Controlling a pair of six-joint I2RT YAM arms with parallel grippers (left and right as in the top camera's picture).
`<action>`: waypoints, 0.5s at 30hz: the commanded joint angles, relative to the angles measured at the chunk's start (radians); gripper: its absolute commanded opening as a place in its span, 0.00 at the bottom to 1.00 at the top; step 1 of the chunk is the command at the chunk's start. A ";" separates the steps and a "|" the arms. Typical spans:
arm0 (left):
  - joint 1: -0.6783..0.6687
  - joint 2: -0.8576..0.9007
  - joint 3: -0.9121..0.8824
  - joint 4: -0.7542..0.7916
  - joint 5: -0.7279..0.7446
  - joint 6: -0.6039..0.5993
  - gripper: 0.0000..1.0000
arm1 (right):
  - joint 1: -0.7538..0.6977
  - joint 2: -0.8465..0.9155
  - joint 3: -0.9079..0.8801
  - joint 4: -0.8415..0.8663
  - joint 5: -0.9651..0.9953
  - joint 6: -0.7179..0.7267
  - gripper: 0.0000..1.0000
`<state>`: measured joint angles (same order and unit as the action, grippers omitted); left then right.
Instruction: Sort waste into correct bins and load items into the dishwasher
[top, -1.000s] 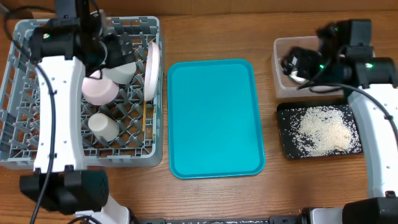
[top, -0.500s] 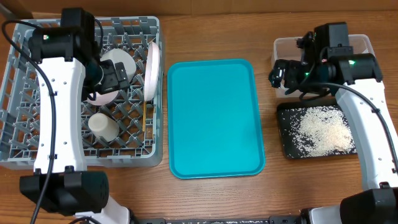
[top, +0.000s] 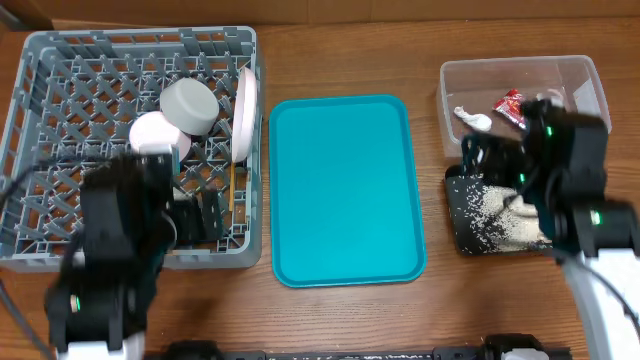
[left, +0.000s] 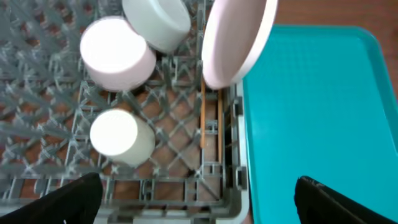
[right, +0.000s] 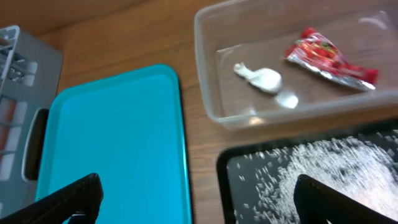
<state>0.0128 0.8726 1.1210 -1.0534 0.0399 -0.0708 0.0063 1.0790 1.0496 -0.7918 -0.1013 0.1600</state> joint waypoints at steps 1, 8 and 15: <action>0.000 -0.136 -0.095 0.018 0.009 0.011 1.00 | -0.002 -0.075 -0.065 -0.006 0.119 -0.003 1.00; 0.000 -0.146 -0.111 0.010 0.009 0.011 1.00 | -0.002 -0.045 -0.067 -0.104 0.130 -0.003 1.00; 0.000 -0.141 -0.111 0.010 0.009 0.011 1.00 | -0.002 -0.016 -0.067 -0.104 0.130 -0.003 1.00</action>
<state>0.0128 0.7315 1.0214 -1.0466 0.0414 -0.0708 0.0063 1.0607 0.9871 -0.9001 0.0151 0.1600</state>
